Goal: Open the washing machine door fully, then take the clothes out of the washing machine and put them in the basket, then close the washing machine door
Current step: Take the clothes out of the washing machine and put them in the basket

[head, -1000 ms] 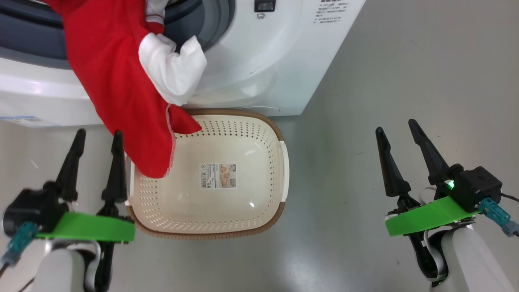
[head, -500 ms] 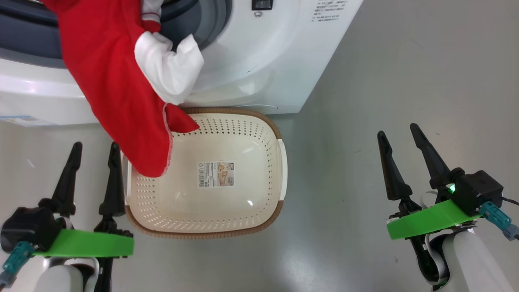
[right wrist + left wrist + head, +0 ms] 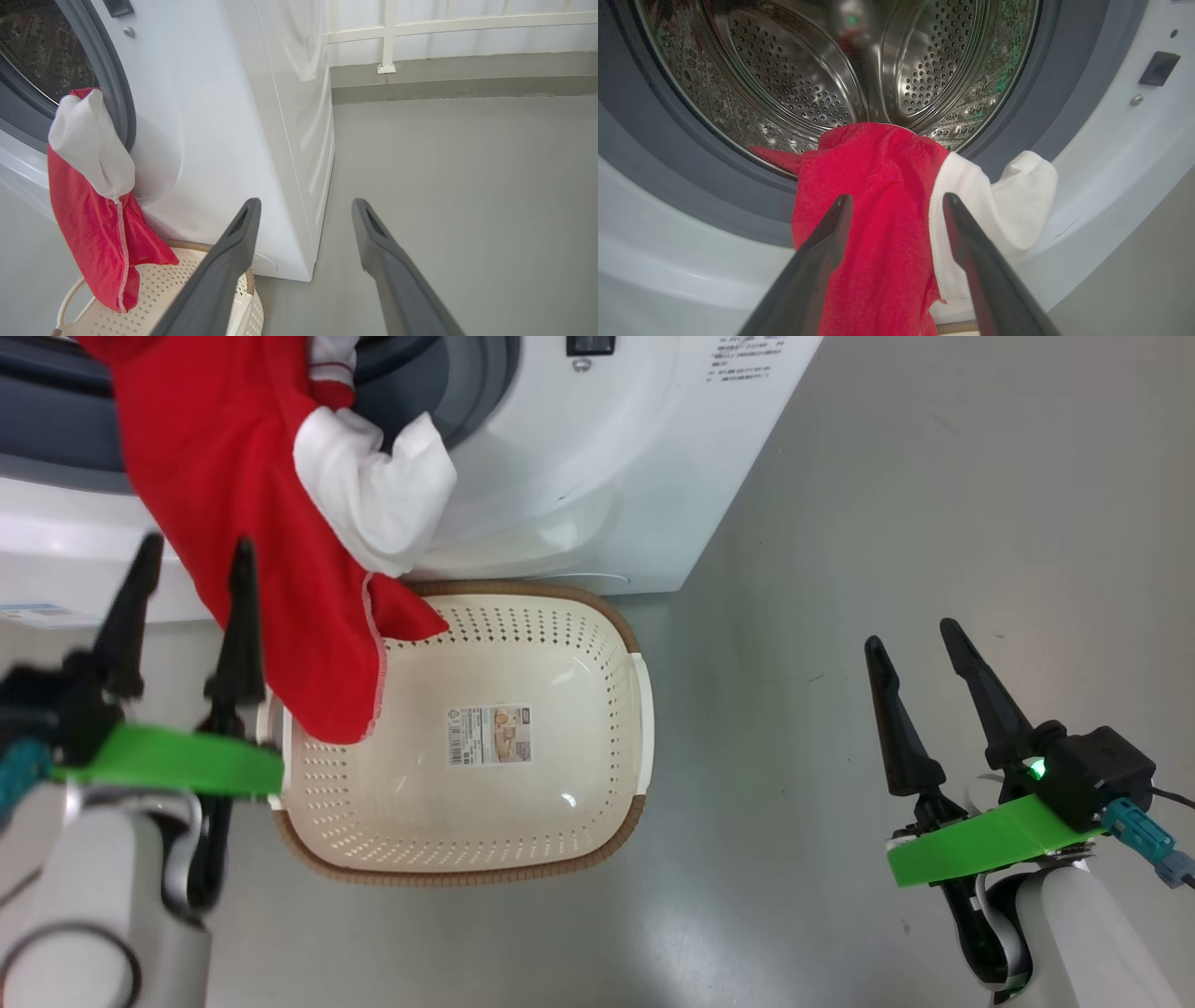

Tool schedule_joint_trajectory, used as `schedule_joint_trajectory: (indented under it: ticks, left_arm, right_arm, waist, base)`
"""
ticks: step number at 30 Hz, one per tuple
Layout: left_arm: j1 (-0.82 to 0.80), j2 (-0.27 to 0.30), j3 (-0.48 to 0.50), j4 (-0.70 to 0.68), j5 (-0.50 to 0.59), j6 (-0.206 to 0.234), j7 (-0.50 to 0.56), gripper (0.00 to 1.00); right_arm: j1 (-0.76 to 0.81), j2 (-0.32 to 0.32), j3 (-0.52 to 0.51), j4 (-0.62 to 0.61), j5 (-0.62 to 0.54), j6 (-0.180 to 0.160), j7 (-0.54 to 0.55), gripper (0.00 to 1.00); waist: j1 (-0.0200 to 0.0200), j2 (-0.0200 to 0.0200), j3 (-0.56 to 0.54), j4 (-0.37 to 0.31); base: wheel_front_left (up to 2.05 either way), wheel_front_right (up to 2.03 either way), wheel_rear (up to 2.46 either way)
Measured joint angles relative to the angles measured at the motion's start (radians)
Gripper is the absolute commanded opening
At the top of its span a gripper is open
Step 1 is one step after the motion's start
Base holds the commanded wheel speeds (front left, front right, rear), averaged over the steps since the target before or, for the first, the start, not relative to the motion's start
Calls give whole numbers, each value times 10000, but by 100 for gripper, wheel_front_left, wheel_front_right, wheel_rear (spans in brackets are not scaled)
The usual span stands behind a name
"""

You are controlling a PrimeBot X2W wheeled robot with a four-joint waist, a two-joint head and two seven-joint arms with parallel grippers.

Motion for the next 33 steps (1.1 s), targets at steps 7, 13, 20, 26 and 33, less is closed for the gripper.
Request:
schedule_joint_trajectory:
  ticks: [7, 13, 20, 26, 33]
  left_arm:
    - [-2179, 136, -541, 1381, 13, -2, 823, 100]
    - [-3824, 359, -1078, 2458, -184, 0, 1837, 100]
    - [-5252, 389, -1950, 3754, -508, -2, 2729, 100]
    - [-6307, 420, -2545, 5198, -449, -2, 2966, 100]
    - [-7230, 420, -2953, 6654, -328, -2, 2991, 100]
  right_arm:
    - [-39, 0, 140, -8, 100, 0, 0, 100]
    - [-58, 0, 199, -23, 136, 0, 0, 100]
    - [-124, 0, 207, -75, 209, 0, 0, 100]
    - [-318, -2, 270, -109, 222, 0, 0, 100]
    - [-422, 0, 326, -111, 257, 0, 0, 100]
  waist:
    - [0, 0, 131, -52]
    - [0, 0, 284, -109]
    - [0, 0, 477, -155]
    - [0, 0, 662, -202]
    - [0, 0, 799, -327]
  base:
    - [0, 0, 0]
    - [0, 0, 0]
    - [0, 0, 0]
    - [0, 0, 0]
    - [0, 0, 0]
